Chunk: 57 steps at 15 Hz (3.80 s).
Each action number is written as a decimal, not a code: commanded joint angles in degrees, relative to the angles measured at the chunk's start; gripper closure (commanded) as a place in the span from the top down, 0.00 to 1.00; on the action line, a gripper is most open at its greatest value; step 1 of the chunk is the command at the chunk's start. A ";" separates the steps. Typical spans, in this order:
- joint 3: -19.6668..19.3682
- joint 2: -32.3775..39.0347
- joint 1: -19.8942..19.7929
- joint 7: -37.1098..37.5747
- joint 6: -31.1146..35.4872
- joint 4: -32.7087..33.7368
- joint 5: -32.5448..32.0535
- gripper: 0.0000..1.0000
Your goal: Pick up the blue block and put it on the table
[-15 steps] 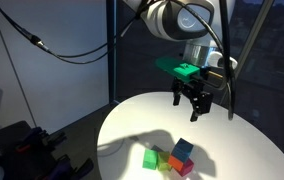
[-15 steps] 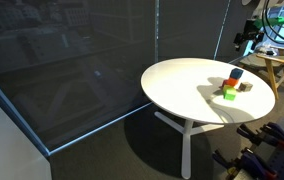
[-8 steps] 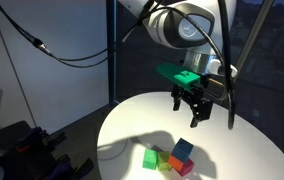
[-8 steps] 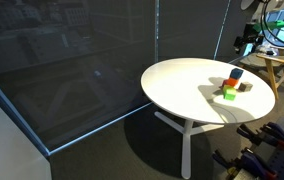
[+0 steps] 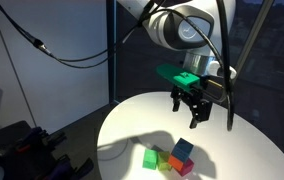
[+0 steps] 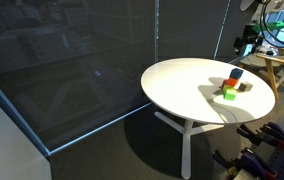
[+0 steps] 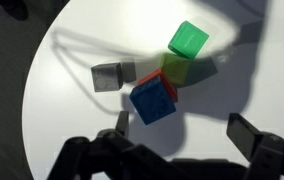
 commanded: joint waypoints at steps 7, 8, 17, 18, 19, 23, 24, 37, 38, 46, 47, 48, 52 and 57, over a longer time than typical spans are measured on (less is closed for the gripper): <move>0.42 0.13 -0.40 -0.74 0.87 -0.19 0.01 1.00; 0.47 0.12 -0.47 -0.93 1.11 -0.32 0.12 1.00; 0.31 1.57 -1.56 -1.48 3.76 -0.35 0.74 1.00; 0.31 1.97 -1.78 -1.44 3.67 -0.09 0.81 1.00; 0.33 2.29 -2.03 -1.48 3.66 0.05 0.87 1.00; 0.44 3.30 -2.70 -1.67 3.80 0.28 0.92 1.00; 0.44 3.65 -2.71 -1.58 3.91 0.35 0.77 1.00; 0.64 7.71 -3.26 -1.11 5.10 2.35 0.60 1.00; 0.67 7.98 -3.34 -1.07 5.29 2.49 0.62 1.00; 1.02 9.85 -3.58 -1.37 7.36 2.47 0.39 1.00; 1.09 9.91 -3.57 -1.75 7.34 2.42 0.17 1.00; 1.14 9.93 -3.56 -2.27 7.34 2.36 -0.11 1.00; 1.27 9.95 -3.54 -4.51 7.90 2.18 -0.85 1.00; 1.28 10.22 -3.59 -6.84 9.50 1.78 -1.40 1.00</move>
